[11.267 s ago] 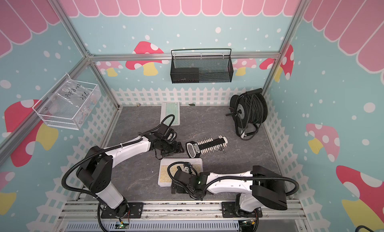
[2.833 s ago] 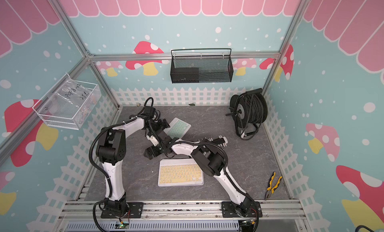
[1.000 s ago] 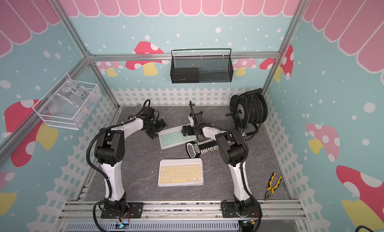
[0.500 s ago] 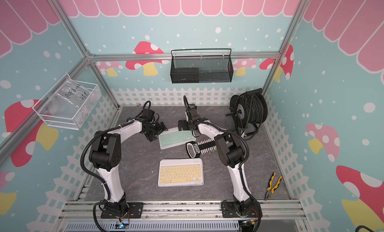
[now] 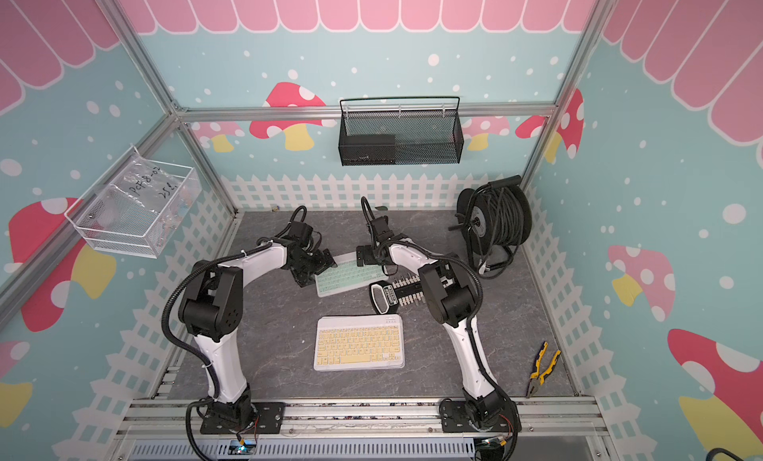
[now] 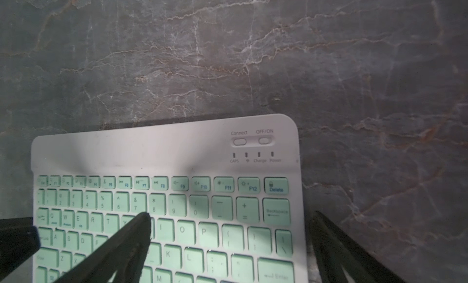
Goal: Stack the numeric keypads
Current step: Pick up the numeric keypad from the center of the board.
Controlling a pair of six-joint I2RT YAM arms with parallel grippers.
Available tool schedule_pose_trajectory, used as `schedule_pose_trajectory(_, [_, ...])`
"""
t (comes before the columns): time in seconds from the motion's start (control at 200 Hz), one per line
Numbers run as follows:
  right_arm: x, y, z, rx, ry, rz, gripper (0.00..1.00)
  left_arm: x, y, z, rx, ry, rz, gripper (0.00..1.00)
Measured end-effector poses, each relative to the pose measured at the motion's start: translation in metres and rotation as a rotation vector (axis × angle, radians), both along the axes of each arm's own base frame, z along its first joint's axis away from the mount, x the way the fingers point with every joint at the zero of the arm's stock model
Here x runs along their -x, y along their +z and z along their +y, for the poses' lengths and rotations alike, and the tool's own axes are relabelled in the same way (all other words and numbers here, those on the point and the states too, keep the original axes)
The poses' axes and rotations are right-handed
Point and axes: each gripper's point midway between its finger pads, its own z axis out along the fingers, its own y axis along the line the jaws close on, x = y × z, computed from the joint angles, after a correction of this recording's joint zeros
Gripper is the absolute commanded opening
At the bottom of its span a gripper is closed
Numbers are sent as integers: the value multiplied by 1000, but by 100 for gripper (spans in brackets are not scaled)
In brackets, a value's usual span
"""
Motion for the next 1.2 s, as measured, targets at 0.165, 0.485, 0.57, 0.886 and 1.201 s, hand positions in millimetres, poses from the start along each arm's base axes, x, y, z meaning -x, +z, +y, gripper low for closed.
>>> schedule_pose_trajectory(0.165, [3,-1,1,8,11,8,100,-1,0,-3,1,-10,-5,97])
schedule_pose_trajectory(0.485, [-12,0,-3,-65,-15,-45,100,-13,9,-12,102,20,-43,97])
schedule_pose_trajectory(0.57, [-17,1,-6,-80,-25,-60,100,-16,14,-16,131,25,-55,97])
schedule_pose_trajectory(0.886, [-29,3,-27,-121,-69,-95,100,-42,95,-34,323,51,-278,97])
schedule_pose_trajectory(1.201, [-26,9,-47,-254,-153,-57,100,-87,139,-43,580,115,-501,97])
